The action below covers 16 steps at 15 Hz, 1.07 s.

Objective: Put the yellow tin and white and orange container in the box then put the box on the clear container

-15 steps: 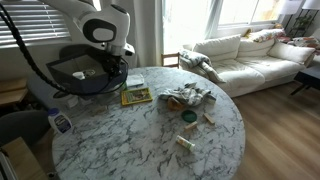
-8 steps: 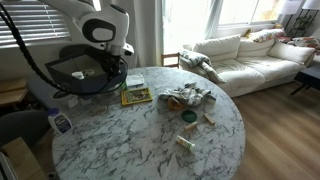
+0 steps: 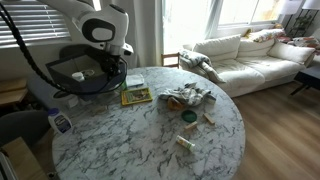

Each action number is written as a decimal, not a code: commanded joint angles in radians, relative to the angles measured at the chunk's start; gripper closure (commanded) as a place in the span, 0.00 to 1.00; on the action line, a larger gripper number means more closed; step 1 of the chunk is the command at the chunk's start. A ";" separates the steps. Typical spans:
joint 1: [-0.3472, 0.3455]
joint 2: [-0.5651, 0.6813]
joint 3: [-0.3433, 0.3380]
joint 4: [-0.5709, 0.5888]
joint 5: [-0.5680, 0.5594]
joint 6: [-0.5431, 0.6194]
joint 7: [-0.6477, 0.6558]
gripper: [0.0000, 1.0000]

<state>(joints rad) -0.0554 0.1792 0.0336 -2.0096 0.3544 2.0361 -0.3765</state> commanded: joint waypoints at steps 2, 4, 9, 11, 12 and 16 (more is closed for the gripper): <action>0.002 -0.004 -0.002 0.007 -0.012 -0.032 -0.002 0.53; 0.001 -0.004 -0.002 0.008 -0.010 -0.033 -0.003 0.37; -0.001 -0.009 -0.002 0.014 -0.004 -0.042 -0.009 0.01; -0.004 -0.016 -0.005 0.026 0.001 -0.052 -0.008 0.00; -0.008 -0.018 -0.006 0.037 0.005 -0.072 -0.005 0.00; -0.022 -0.055 -0.023 0.099 0.004 -0.149 -0.006 0.00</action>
<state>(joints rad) -0.0636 0.1584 0.0264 -1.9499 0.3562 1.9678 -0.3765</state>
